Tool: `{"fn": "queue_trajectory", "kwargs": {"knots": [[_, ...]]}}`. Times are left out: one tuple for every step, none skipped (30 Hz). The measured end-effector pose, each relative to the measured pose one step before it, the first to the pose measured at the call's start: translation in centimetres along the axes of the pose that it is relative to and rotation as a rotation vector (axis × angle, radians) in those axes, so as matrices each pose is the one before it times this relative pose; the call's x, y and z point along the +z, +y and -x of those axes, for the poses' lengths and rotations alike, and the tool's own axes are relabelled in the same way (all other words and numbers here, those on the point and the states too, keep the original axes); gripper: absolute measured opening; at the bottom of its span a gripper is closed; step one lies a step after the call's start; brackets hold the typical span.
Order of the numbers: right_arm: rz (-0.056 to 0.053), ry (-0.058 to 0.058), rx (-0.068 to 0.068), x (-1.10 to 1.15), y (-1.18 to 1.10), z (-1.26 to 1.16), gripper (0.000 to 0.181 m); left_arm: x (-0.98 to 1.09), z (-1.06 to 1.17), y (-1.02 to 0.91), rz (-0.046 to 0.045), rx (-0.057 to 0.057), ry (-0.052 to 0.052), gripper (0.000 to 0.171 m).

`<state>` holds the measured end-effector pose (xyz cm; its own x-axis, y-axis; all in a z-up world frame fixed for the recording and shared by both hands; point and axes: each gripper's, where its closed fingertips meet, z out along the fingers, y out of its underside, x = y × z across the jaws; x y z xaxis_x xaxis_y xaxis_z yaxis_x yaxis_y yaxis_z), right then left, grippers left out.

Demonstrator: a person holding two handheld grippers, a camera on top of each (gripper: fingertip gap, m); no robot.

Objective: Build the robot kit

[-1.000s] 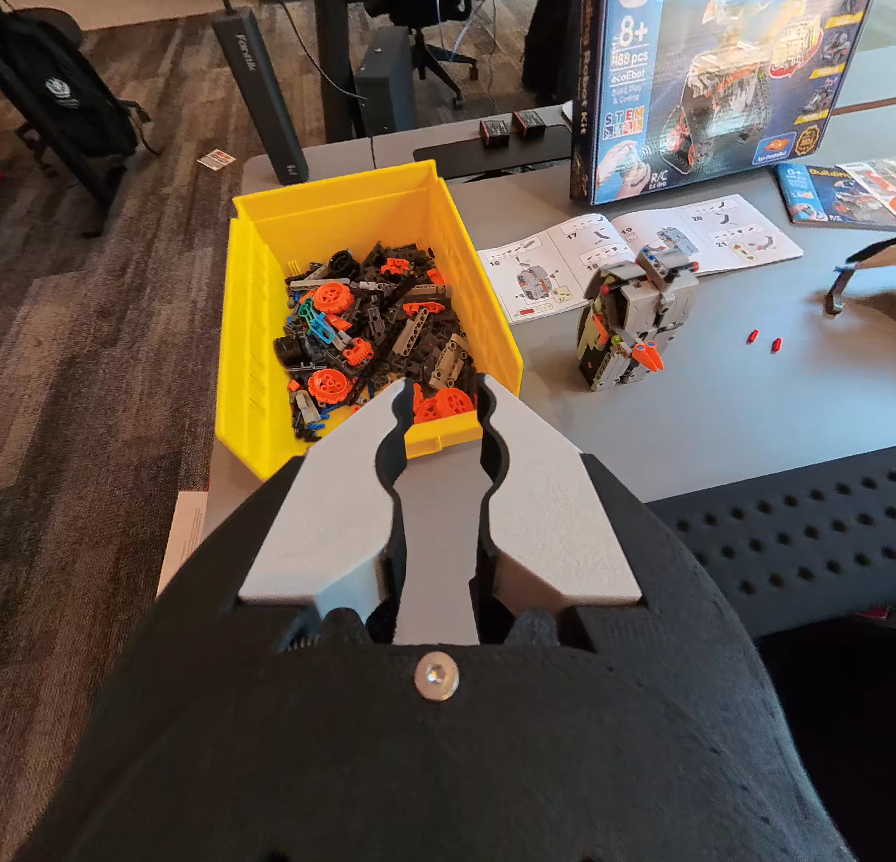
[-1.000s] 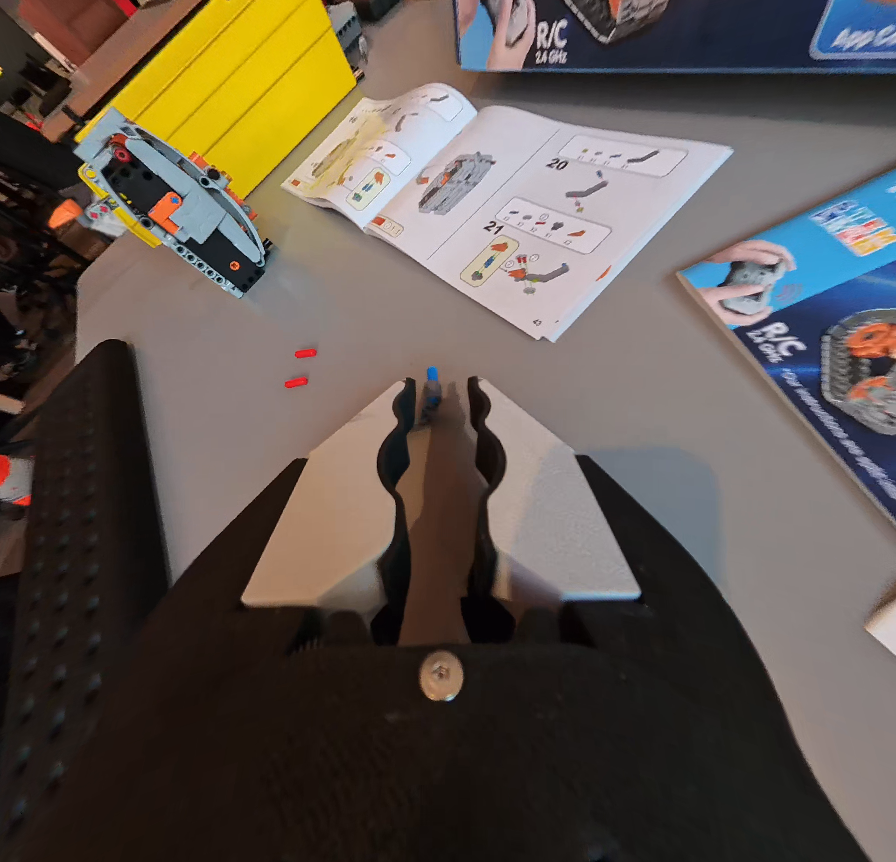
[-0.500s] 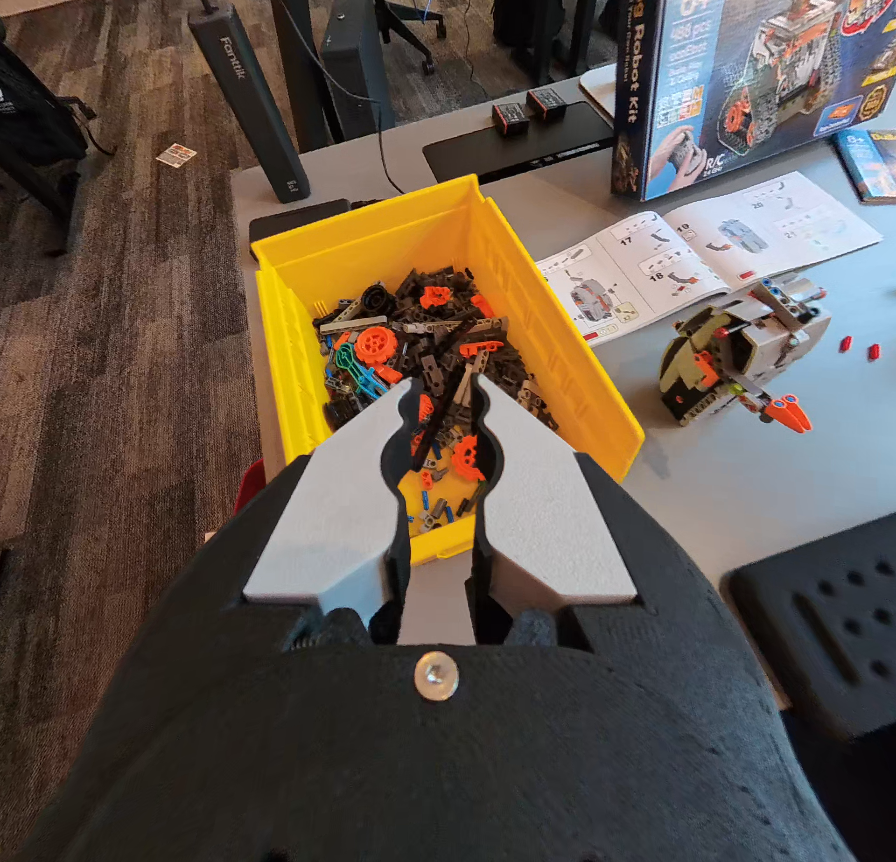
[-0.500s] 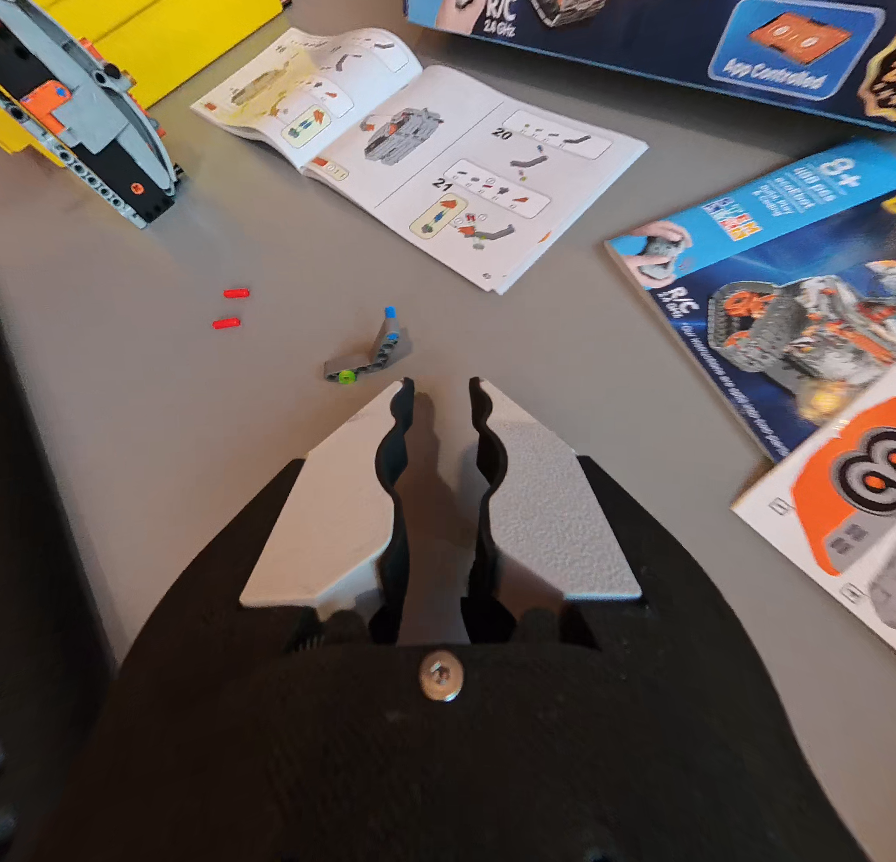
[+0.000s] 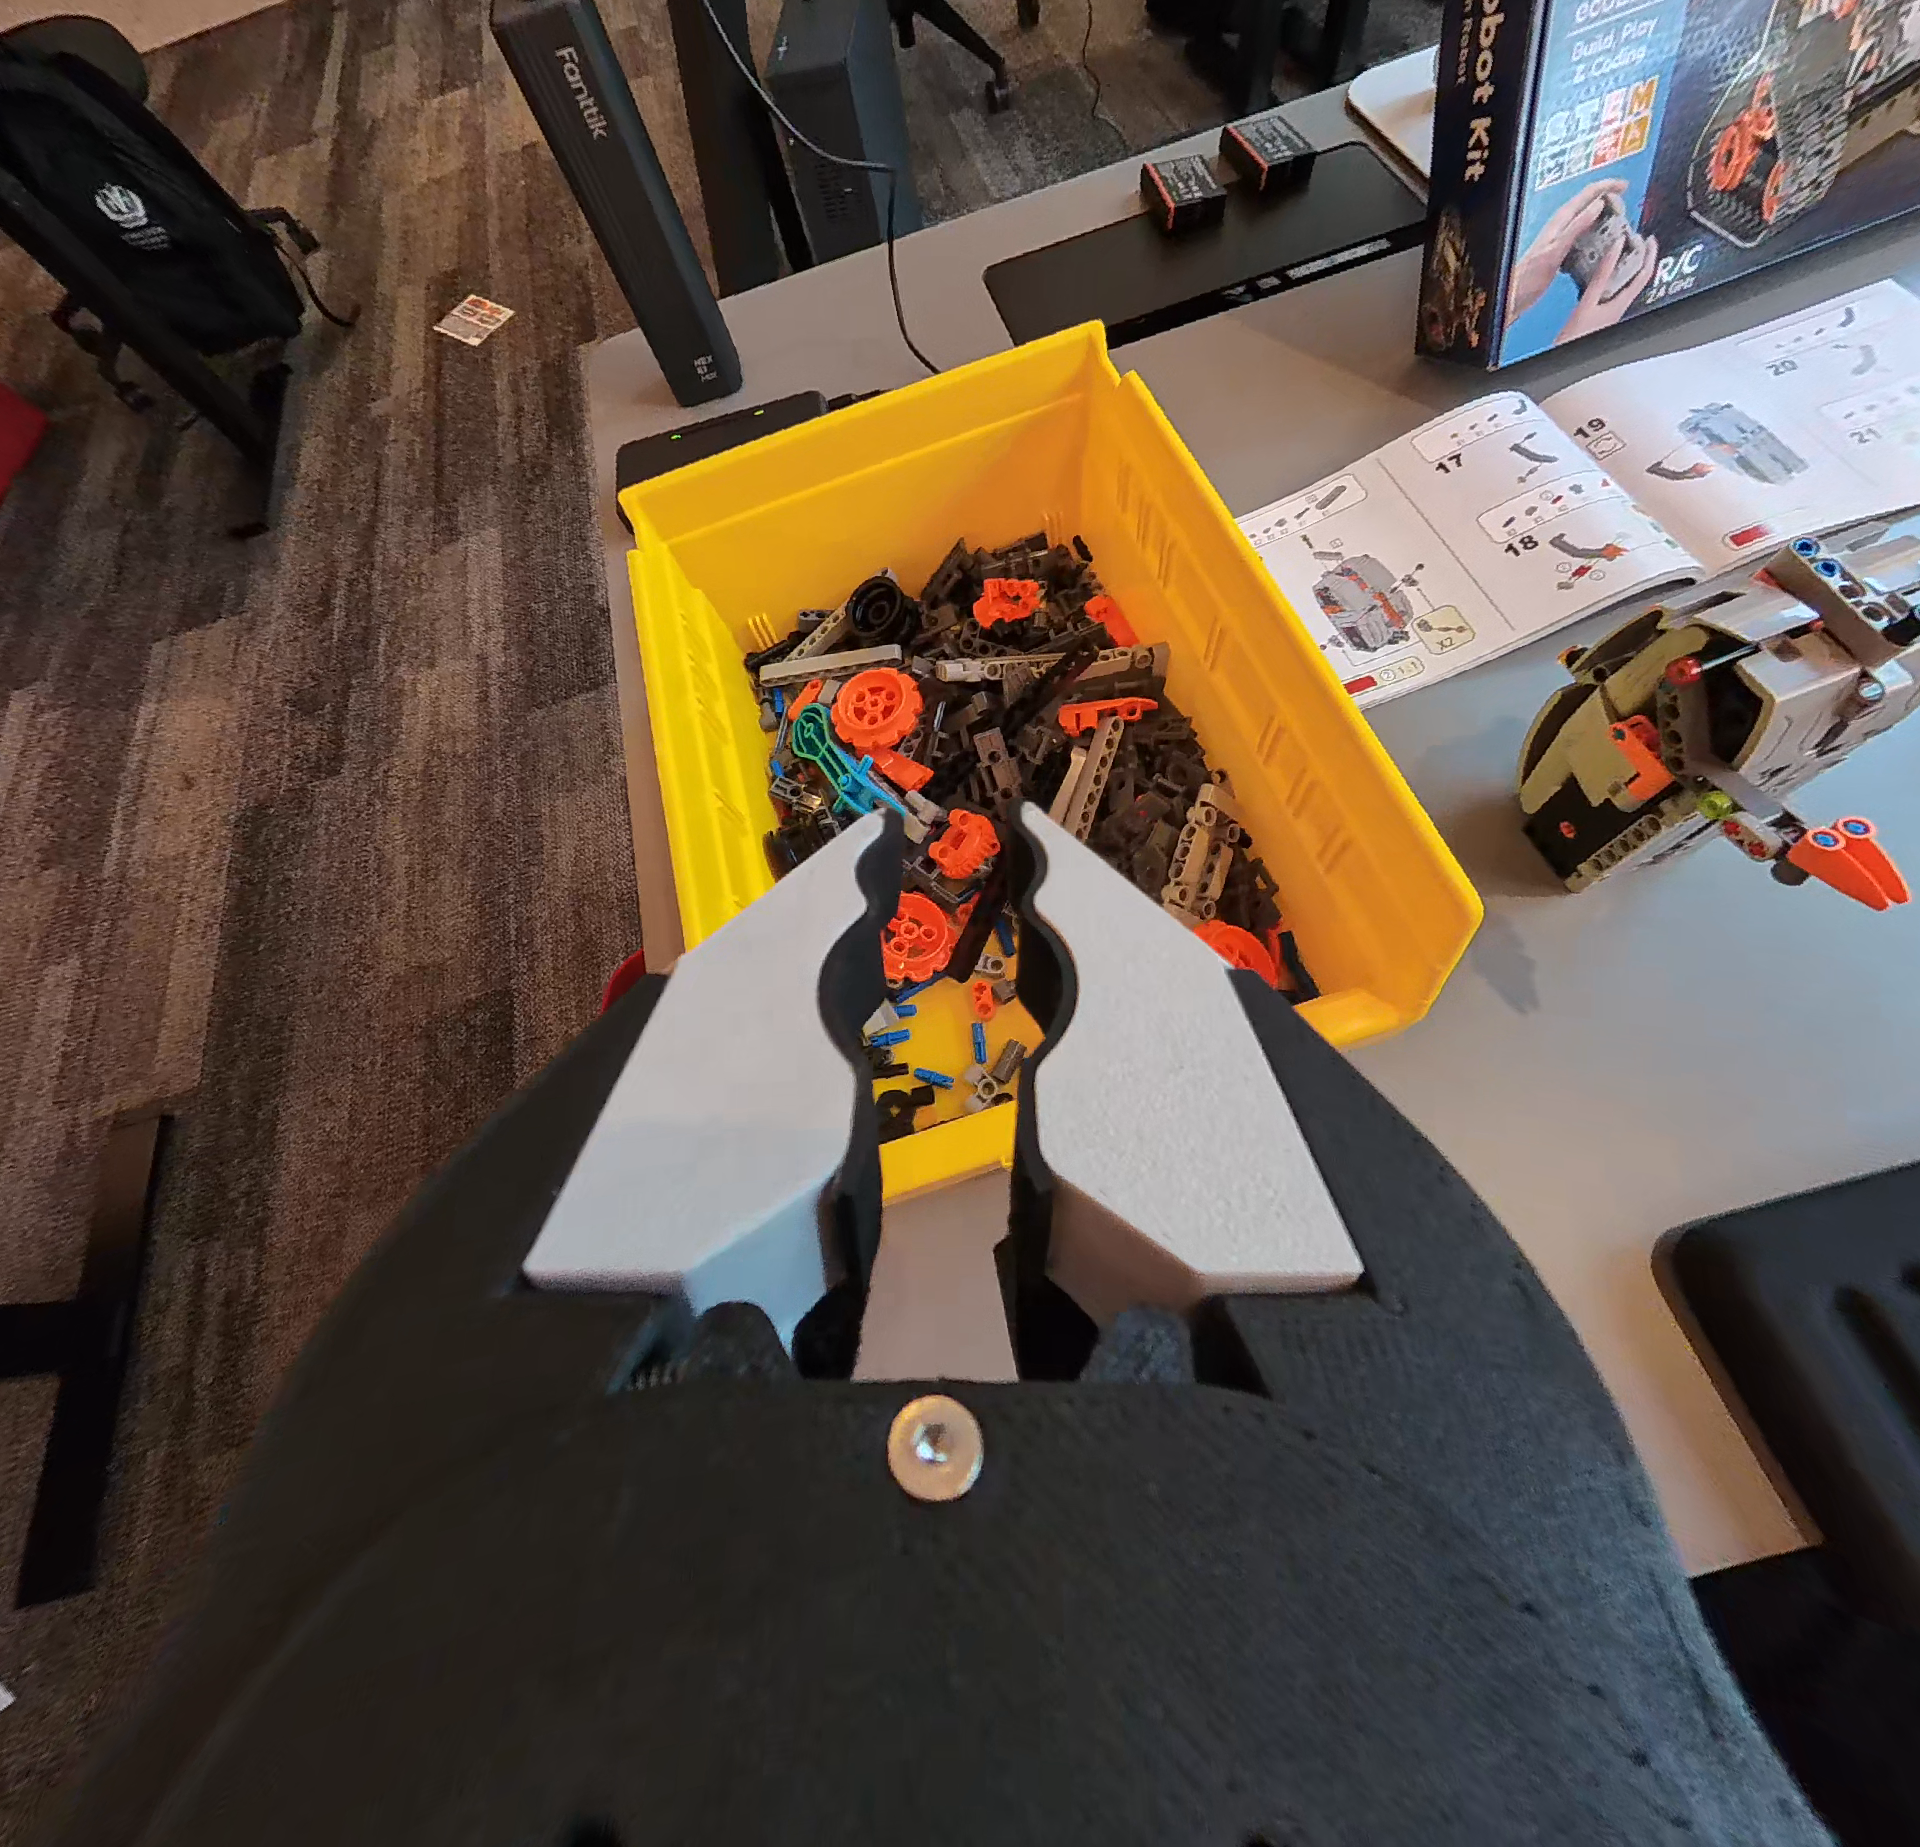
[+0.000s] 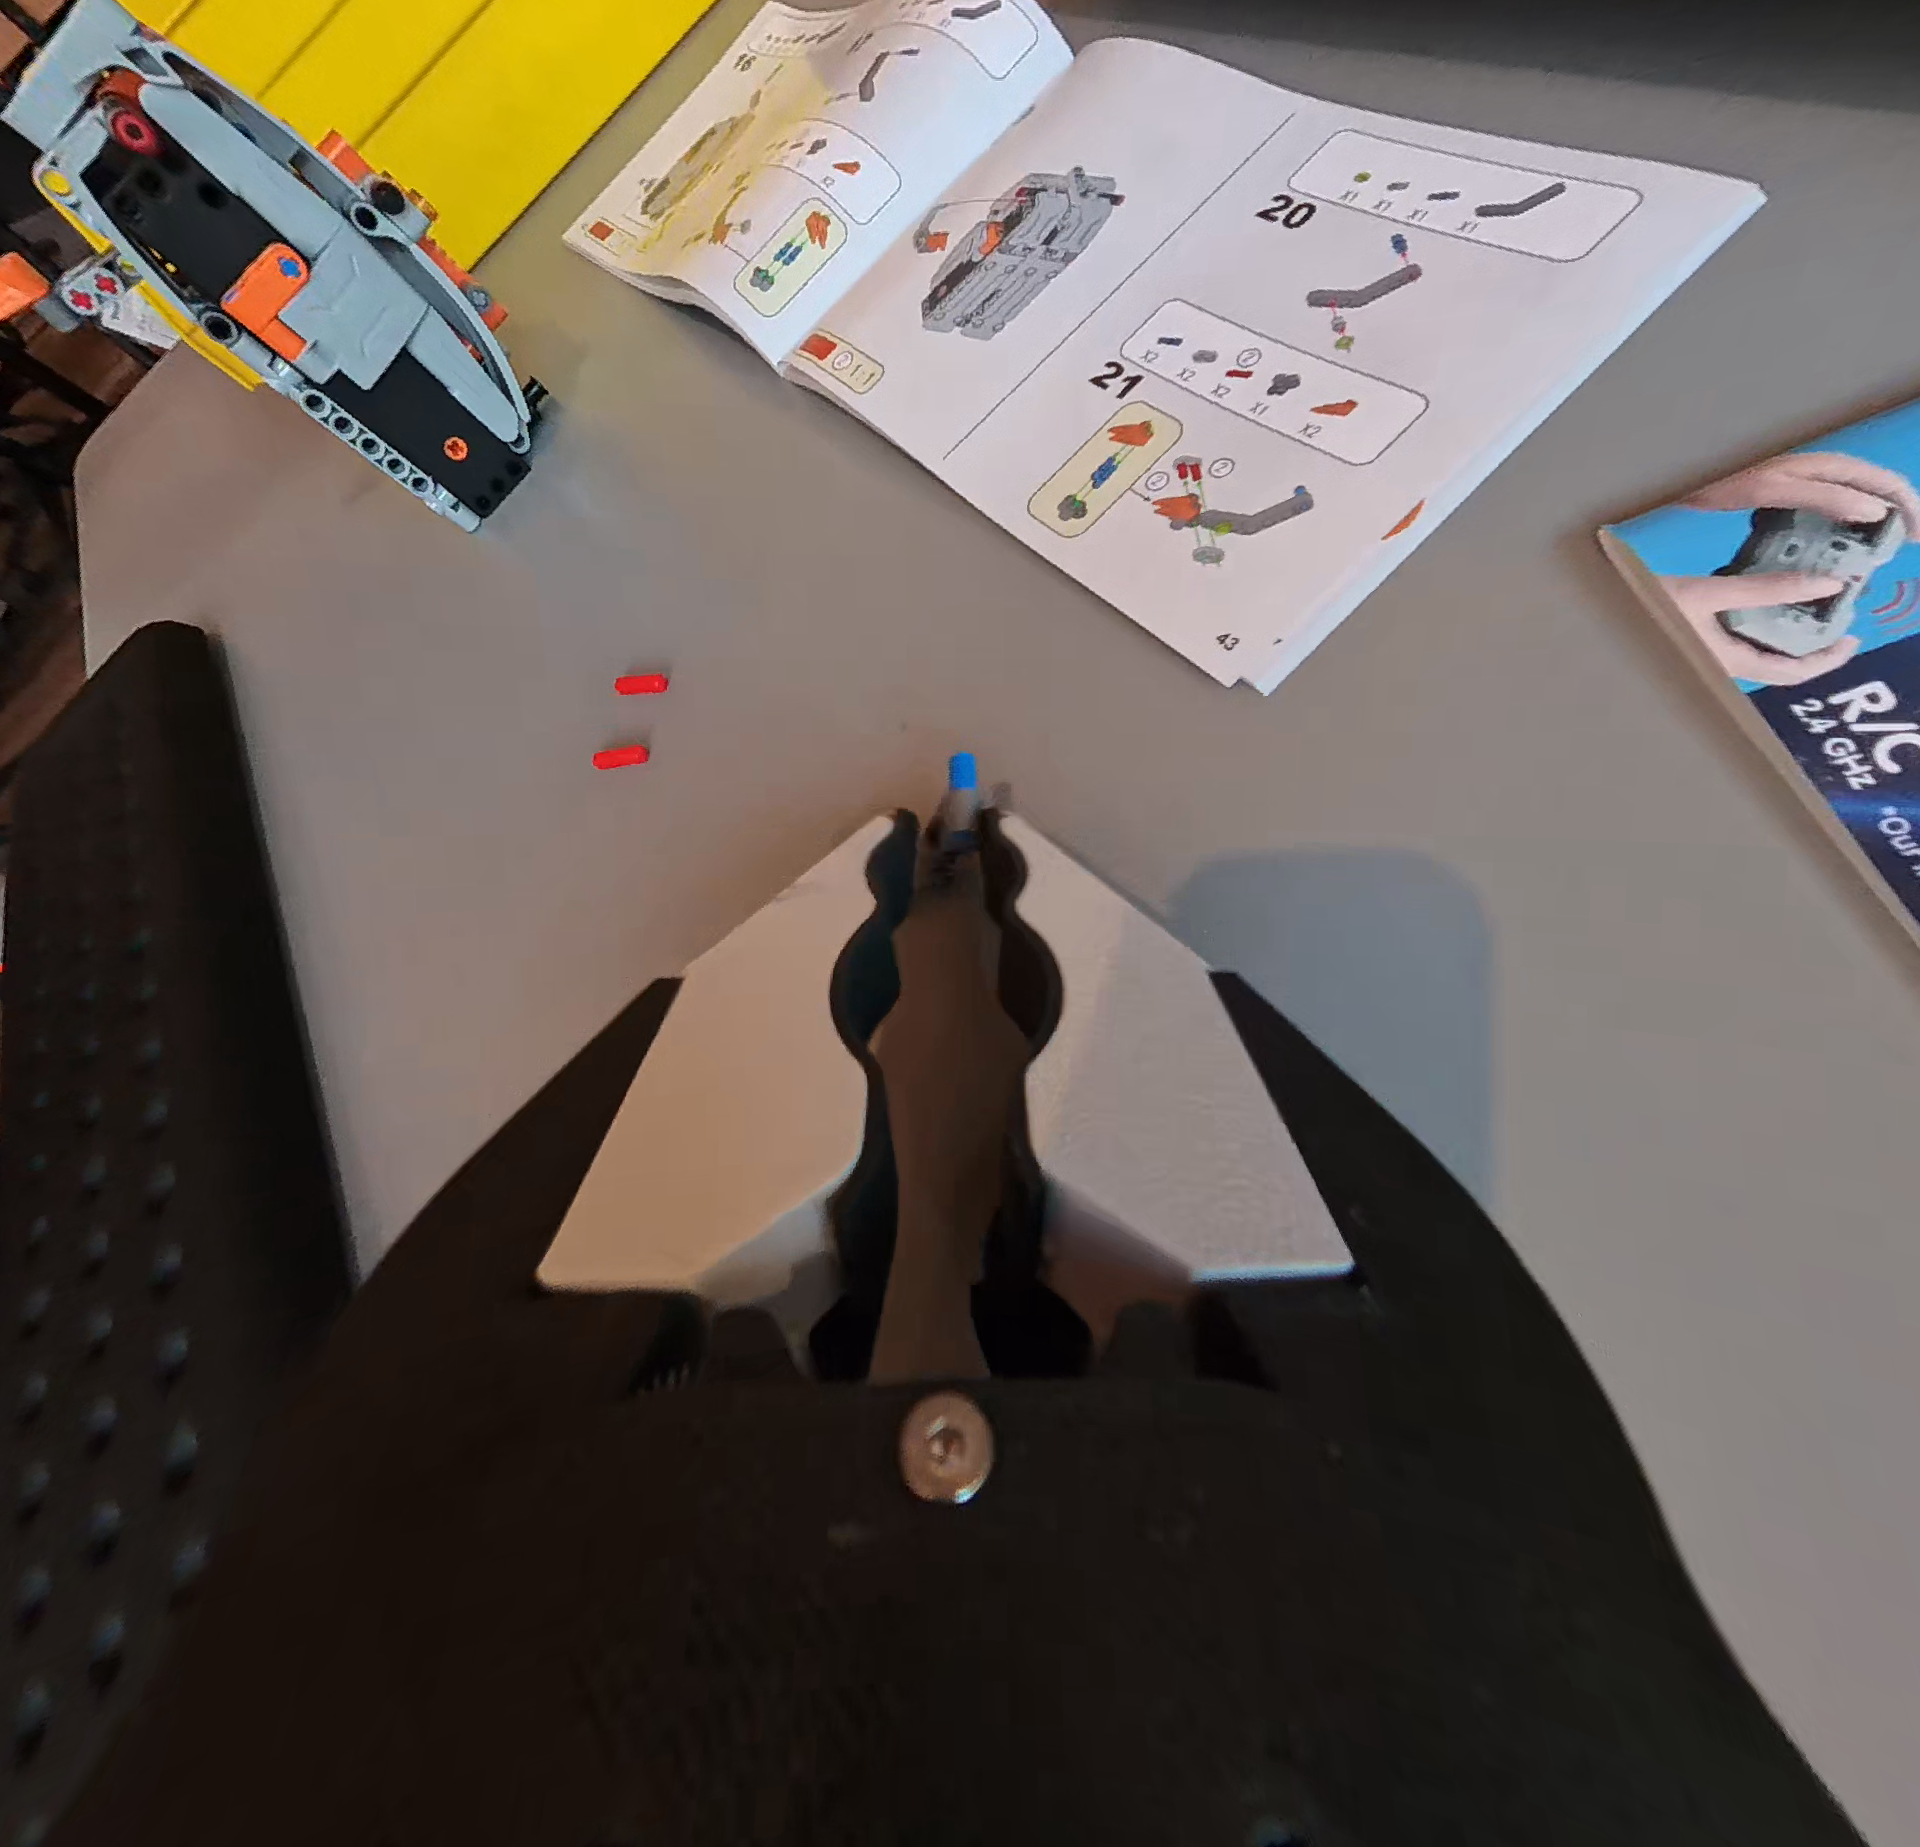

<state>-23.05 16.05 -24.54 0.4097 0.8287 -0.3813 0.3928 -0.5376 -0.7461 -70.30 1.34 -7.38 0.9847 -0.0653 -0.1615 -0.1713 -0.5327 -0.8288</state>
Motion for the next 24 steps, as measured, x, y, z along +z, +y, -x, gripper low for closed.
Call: {"fn": "queue_trajectory", "kwargs": {"knots": [[0.0038, -0.0031, 0.0013, -0.017, 0.074, 0.028, 0.01, -0.005, -0.023, -0.009, 0.00092, 0.001, -0.0012, 0.017], [-0.0027, -0.0019, 0.0017, -0.061, -0.009, 0.006, 0.01, 0.006, -0.065, -0.02, 0.00058, -0.0001, 0.0013, 0.017], [-0.005, 0.0051, 0.002, -0.089, -0.041, -0.098, 0.009, 0.03, -0.098, -0.012, 0.00097, -0.0002, 0.002, 0.017], [-0.0045, 0.012, 0.0008, -0.115, -0.035, -0.209, 0.009, 0.032, -0.107, -0.004, 0.00129, 0.0013, 0.0012, 0.017], [-0.004, 0.0106, -0.0014, -0.124, -0.031, -0.219, 0.009, 0.037, -0.109, 0.015, 0.0026, 0.0028, 0.0014, 0.017], [-0.0031, 0.0075, -0.0011, -0.12, -0.027, -0.179, 0.009, 0.038, -0.118, 0.047, 0.00395, 0.0039, 0.001, 0.017], [-0.001, 0.0089, 0.002, -0.112, 0.009, -0.213, 0.009, 0.022, -0.097, 0.043, 0.0041, 0.0048, -0.0008, 0.017], [-0.0003, 0.0096, 0.0038, -0.103, 0.033, -0.244, 0.01, 0.017, -0.059, 0.045, 0.00375, 0.005, -0.0027, 0.017], [-0.001, 0.0074, 0.0029, -0.102, 0.01, -0.2, 0.01, 0.011, -0.036, 0.048, 0.00338, 0.0042, -0.0034, 0.017], [-0.0001, 0.0057, 0.0003, -0.088, 0.016, -0.149, 0.01, -0.003, -0.061, 0.056, 0.0031, 0.0027, -0.0018, 0.017], [0.001, 0.0045, -0.0022, -0.061, 0.029, -0.102, 0.011, 0.011, -0.092, 0.063, 0.00314, 0.0012, 0.001, 0.017], [0.0012, 0.0076, -0.0005, -0.054, 0.027, -0.129, 0.012, 0.006, -0.099, 0.046, 0.00194, 0.0004, 0.0018, 0.017], [0.0027, 0.0081, -0.0028, -0.022, 0.043, -0.124, 0.016, 0.011, -0.089, 0.066, 0.00172, 0.0002, 0.0014, 0.018], [0.0028, 0.0065, -0.0042, -0.035, 0.0, -0.085, 0.02, 0.031, -0.103, 0.06, 0.0004, 0.0018, 0.0015, 0.018], [-0.0003, 0.0069, -0.0047, -0.079, -0.061, -0.066, 0.024, 0.047, -0.07, 0.064, -0.00126, 0.0019, 0.001, 0.019], [-0.0067, 0.0076, -0.0054, -0.154, -0.149, -0.069, 0.026, 0.112, -0.063, 0.054, -0.00215, -0.0001, 0.0015, 0.019], [-0.0137, 0.0046, -0.0055, -0.209, -0.205, -0.016, 0.028, 0.173, -0.072, 0.049, -0.00202, -0.0043, 0.0037, 0.019], [-0.0157, 0.0034, -0.0032, -0.269, -0.198, -0.021, 0.029, 0.216, -0.104, -0.014, -0.00376, -0.0073, 0.0072, 0.019], [-0.0164, 0.007, 0.0001, -0.317, -0.175, -0.079, 0.031, 0.231, -0.121, -0.117, -0.00757, -0.0089, 0.0091, 0.02], [-0.0196, 0.0109, 0.0009, -0.371, -0.173, -0.154, 0.032, 0.227, -0.132, -0.208, -0.01117, -0.0105, 0.0098, 0.02], [-0.0194, 0.0132, 0.0004, -0.397, -0.157, -0.206, 0.033, 0.208, -0.222, -0.246, -0.01215, -0.0111, 0.0141, 0.02], [-0.0166, 0.0157, -0.0019, -0.408, -0.119, -0.253, 0.034, 0.171, -0.349, -0.248, -0.01039, -0.0111, 0.02, 0.019], [-0.0163, 0.0204, -0.0073, -0.425, -0.129, -0.329, 0.034, 0.118, -0.416, -0.249, -0.0096, -0.0093, 0.0214, 0.019], [-0.0172, 0.025, -0.014, -0.438, -0.17, -0.384, 0.034, 0.056, -0.396, -0.244, -0.00918, -0.0054, 0.0173, 0.019]]}}
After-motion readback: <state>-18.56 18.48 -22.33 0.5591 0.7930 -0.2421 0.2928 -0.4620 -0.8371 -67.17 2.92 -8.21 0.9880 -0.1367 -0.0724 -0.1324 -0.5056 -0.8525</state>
